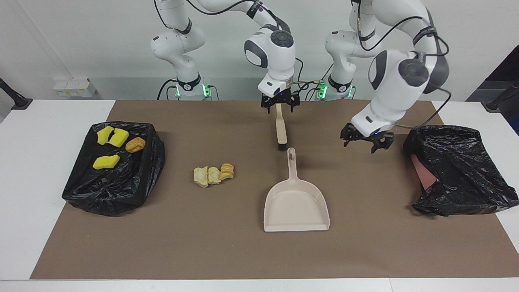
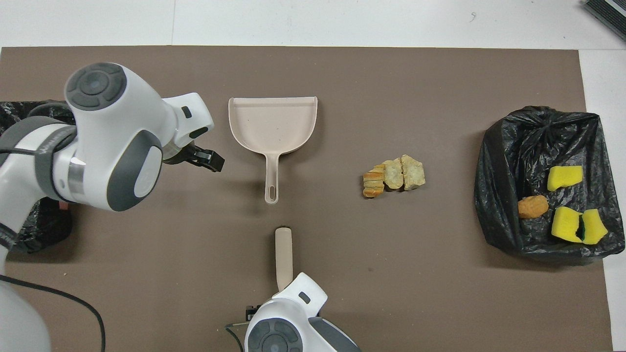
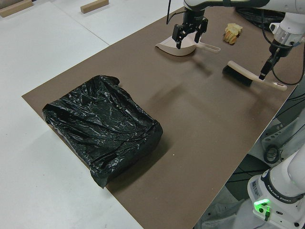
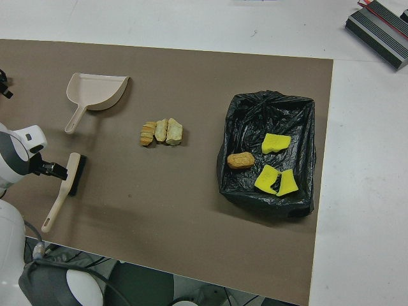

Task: Sweep and dump trash in bin
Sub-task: 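Grasp the dustpan with the left gripper while the right gripper grasps the brush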

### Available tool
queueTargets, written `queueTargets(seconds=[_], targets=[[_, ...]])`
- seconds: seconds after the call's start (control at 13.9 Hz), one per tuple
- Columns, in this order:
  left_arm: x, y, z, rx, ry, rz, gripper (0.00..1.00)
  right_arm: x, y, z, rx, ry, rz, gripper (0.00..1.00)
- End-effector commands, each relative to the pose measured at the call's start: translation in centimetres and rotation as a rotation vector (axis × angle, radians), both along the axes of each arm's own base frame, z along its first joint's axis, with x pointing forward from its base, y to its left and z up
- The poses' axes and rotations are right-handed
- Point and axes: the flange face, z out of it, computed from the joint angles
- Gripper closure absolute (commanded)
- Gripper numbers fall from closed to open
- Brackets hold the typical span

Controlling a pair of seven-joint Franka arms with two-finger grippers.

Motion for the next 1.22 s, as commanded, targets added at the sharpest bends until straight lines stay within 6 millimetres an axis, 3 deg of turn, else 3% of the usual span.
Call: queueTargets(seconds=[0.0, 0.22, 0.43, 0.5, 0.58, 0.79, 0.86, 0.94, 1.01, 1.08, 1.15], targets=[[-0.2, -3.5, -1.5, -0.007, -0.020, 0.047, 0.00, -2.2, -1.4, -1.2, -0.002, 0.008, -0.023, 0.00], [-1.6, -9.1, -3.1, -0.030, -0.024, 0.112, 0.00, -2.2, -1.2, -1.1, 0.004, 0.009, -0.027, 0.07], [-2.4, -11.1, -4.0, -0.040, -0.011, 0.165, 0.00, -1.6, -0.9, -1.2, 0.036, -0.010, -0.034, 0.10], [-2.9, -12.3, -4.9, -0.045, -0.007, 0.182, 0.00, -1.5, -0.8, -1.1, 0.042, -0.014, -0.035, 0.16], [-3.5, -13.6, -5.6, -0.046, -0.011, 0.192, 0.01, -1.4, -0.9, -1.3, 0.043, -0.013, -0.029, 0.32], [-3.0, -13.1, -6.3, -0.055, -0.010, 0.214, 0.33, -1.2, -1.0, -1.3, 0.041, -0.013, -0.026, 0.99], [-2.9, -13.1, -6.9, -0.065, -0.002, 0.224, 0.40, -1.2, -0.9, -1.2, 0.042, -0.013, -0.035, 1.00], [-2.9, -13.2, -6.9, -0.064, 0.001, 0.227, 0.57, -1.0, -0.8, -1.0, 0.044, -0.012, -0.045, 1.00], [-3.0, -13.1, -7.1, -0.062, 0.003, 0.225, 0.82, -0.8, -0.8, -1.1, 0.042, -0.011, -0.047, 1.00], [-3.0, -13.1, -7.0, -0.061, 0.008, 0.227, 1.00, -0.4, -1.1, -1.0, 0.040, -0.012, -0.044, 1.00], [-3.0, -13.0, -7.0, -0.057, 0.013, 0.228, 1.00, 0.2, -1.6, -0.4, 0.044, -0.022, -0.054, 1.00]])
